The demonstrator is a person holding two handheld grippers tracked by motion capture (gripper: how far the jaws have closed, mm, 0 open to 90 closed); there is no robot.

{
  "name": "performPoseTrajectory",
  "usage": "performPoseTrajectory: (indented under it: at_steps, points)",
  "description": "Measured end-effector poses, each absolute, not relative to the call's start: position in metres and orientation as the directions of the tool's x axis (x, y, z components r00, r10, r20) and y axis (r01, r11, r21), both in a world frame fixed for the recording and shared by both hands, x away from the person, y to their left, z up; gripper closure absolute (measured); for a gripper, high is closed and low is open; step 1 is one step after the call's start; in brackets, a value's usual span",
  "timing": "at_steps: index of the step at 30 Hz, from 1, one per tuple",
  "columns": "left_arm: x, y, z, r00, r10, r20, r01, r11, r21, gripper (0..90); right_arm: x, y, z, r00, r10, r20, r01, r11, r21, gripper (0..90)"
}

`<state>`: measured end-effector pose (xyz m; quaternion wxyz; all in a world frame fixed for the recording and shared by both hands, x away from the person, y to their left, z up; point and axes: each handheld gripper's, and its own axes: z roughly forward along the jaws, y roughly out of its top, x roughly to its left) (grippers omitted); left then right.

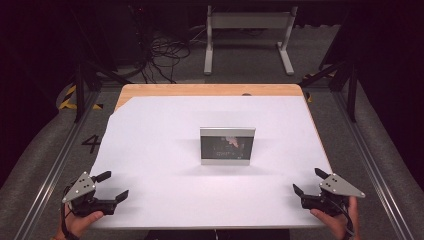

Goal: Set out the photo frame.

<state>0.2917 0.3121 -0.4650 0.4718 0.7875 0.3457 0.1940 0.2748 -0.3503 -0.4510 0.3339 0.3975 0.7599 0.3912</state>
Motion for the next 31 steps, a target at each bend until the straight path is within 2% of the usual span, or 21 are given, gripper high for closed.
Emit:
performPoseTrajectory:
  at_steps: [31]
  points:
    - [0.2929, 0.3059, -0.4637, 0.677, 0.735, 0.033, 0.359, -0.369, 0.857, 8.4, 0.2774, -0.3428, -0.4534, -0.472, 0.855, -0.216, 0.351, 0.407, 0.843, 10.8]
